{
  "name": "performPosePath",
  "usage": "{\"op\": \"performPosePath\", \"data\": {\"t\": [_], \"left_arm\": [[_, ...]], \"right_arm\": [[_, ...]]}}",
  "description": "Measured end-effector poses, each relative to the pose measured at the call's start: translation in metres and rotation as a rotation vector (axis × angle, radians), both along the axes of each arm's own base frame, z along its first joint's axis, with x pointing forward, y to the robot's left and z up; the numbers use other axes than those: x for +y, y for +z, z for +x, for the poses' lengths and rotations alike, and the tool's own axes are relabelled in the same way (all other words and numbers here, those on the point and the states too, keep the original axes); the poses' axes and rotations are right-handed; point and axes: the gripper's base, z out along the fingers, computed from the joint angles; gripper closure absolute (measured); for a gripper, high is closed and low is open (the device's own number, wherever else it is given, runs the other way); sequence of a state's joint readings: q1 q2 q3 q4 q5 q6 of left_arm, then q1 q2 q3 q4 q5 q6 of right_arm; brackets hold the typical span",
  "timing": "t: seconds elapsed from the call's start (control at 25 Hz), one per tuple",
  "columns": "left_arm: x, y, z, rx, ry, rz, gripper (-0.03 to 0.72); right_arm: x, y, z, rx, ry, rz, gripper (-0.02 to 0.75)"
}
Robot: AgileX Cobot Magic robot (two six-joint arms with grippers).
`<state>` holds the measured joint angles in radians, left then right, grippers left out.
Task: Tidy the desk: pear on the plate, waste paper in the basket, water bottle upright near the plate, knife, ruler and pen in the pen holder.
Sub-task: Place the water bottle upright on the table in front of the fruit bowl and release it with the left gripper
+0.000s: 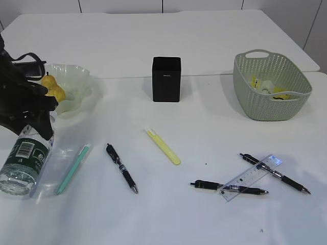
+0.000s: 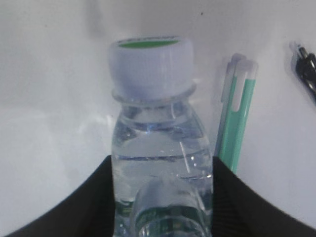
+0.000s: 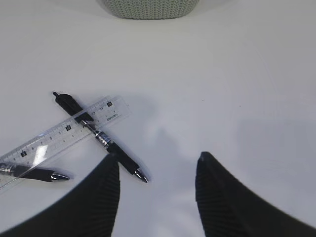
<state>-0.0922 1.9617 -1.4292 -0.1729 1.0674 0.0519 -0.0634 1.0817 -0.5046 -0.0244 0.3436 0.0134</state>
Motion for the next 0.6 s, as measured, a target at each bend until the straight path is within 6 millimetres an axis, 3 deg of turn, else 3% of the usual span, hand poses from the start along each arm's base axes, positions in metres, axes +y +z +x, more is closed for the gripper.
{"op": "performPosePath", "data": {"t": [0.4,0.6], "left_arm": [[0.006,0.017,-0.03,-0.286,0.05,0.004,0.34],[0.009,0.043,-0.046,-0.453,0.07,-0.003,0.34]], "right_arm": [[0.0,0.0,0.0,0.0,0.0,0.0,0.333],[0.0,0.0,0.0,0.0,0.0,0.0,0.333]]}}
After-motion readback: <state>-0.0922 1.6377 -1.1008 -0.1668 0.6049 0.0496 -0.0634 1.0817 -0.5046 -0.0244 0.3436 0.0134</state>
